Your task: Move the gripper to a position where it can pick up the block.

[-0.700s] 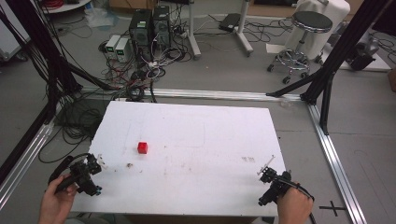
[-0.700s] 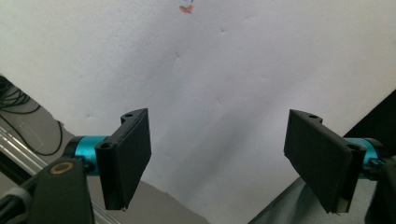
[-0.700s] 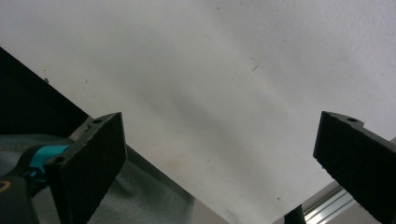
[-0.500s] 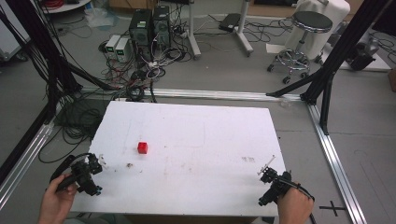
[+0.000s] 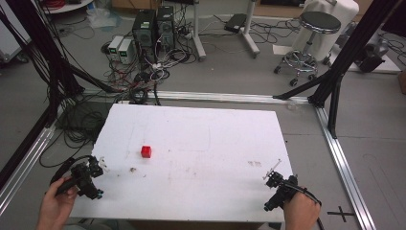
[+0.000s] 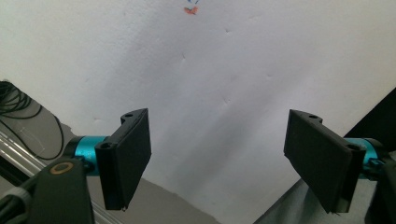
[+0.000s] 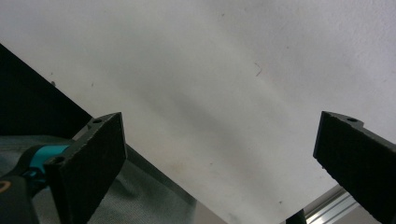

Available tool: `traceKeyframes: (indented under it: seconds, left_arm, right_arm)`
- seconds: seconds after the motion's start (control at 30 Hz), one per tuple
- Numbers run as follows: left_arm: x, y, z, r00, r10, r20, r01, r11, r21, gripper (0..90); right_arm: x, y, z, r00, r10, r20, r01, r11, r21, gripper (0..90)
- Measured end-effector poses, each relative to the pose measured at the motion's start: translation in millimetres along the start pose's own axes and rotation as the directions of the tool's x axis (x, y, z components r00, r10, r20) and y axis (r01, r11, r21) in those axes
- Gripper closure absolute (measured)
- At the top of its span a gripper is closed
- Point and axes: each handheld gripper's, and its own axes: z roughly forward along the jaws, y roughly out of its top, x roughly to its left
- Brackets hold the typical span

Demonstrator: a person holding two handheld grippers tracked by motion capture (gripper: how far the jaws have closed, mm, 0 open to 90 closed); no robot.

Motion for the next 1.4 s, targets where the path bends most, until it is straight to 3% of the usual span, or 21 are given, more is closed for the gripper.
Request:
traceKeyframes:
  seconds: [0.17, 0.27, 0.33, 0.37, 0.4, 0.57, 0.77, 0.8, 0.9, 0.93, 1.03, 1.07, 1.2, 1.3, 1.4]
  left_arm:
    - [6.8, -0.5, -5.0, 0.9997, 0.020, 0.016, -0.020, 0.9998, -0.006, 23.4]
    - [11.1, 1.5, -7.2, 0.9995, 0.032, 0.001, -0.032, 0.9995, -0.004, 23.4]
    - [13.6, 4.4, -7.3, 0.9981, 0.061, -0.006, -0.061, 0.9981, 0.005, 23.3]
    - [15.5, 8.4, -5.5, 0.9947, 0.102, -0.012, -0.102, 0.9947, 0.015, 23.4]
    - [15.5, 8.4, -5.5, 0.9947, 0.102, -0.012, -0.102, 0.9947, 0.015, 23.4]
    - [22.6, 22.0, 0.3, 0.9836, 0.180, 0.000, -0.180, 0.9828, 0.042, 23.3]
    - [33.7, 40.3, 3.7, 0.9744, 0.224, 0.012, -0.225, 0.9732, 0.049, 23.4]
    - [37.5, 45.4, 3.1, 0.9698, 0.242, 0.027, -0.243, 0.9692, 0.038, 23.4]
    - [41.3, 50.8, 2.1, 0.9654, 0.258, 0.040, -0.259, 0.9656, 0.026, 23.4]
    - [45.3, 57.4, 1.8, 0.9579, 0.282, 0.051, -0.284, 0.9584, 0.029, 23.4]
    - [48.2, 63.8, 2.3, 0.9529, 0.298, 0.058, -0.299, 0.9540, 0.019, 23.4]
    - [50.0, 67.4, 2.5, 0.9474, 0.313, 0.067, -0.315, 0.9487, 0.026, 23.4]
    - [54.2, 79.9, 5.1, 0.9348, 0.346, 0.079, -0.348, 0.9373, 0.012, 23.4]
    - [59.7, 90.3, 9.2, 0.9196, 0.381, 0.094, -0.384, 0.9233, 0.009, 23.4]
    - [62.5, 95.1, 11.0, 0.9174, 0.385, 0.101, -0.387, 0.9221, 0.000, 23.5]
  right_arm:
    - [0.6, 0.6, 0.6, 1.0000, -0.006, -0.002, 0.006, 1.000, 0.000, 1.8]
    - [0.5, 0.5, 0.7, 1.0000, -0.004, -0.005, 0.004, 1.000, -0.001, 1.8]
    - [0.1, 0.5, 0.4, 1.0000, -0.007, -0.002, 0.007, 1.000, -0.007, 1.8]
    - [-0.1, 0.6, -0.2, 1.0000, -0.006, 0.001, 0.006, 1.000, -0.011, 1.8]
    - [-0.1, 0.6, -0.2, 1.0000, -0.006, 0.001, 0.006, 1.000, -0.011, 1.8]
    - [0.4, 1.9, -0.8, 1.0000, -0.006, -0.001, 0.006, 1.000, -0.020, 1.8]
    - [-0.2, 1.4, 1.7, 0.9999, -0.007, -0.009, 0.007, 1.000, -0.012, 1.8]
    - [-0.5, 1.1, 2.1, 0.9999, -0.007, -0.009, 0.007, 1.000, -0.009, 1.8]
    - [-0.4, 0.7, 2.6, 0.9999, -0.008, -0.008, 0.008, 1.000, -0.012, 1.8]
    - [-0.3, 0.6, 2.6, 0.9999, -0.011, -0.008, 0.011, 1.000, -0.016, 1.8]
    - [0.1, 0.6, 2.9, 0.9999, -0.009, -0.011, 0.008, 1.000, -0.017, 1.8]
    - [0.2, 0.7, 2.9, 0.9999, -0.009, -0.012, 0.009, 1.000, -0.017, 1.8]
    - [0.4, 1.5, 3.3, 0.9998, -0.016, -0.013, 0.015, 1.000, -0.018, 1.8]
    - [1.5, 2.6, 4.9, 0.9997, -0.019, -0.016, 0.019, 1.000, -0.016, 1.8]
    - [1.7, 3.0, 5.4, 0.9997, -0.021, -0.015, 0.021, 1.000, -0.009, 1.8]
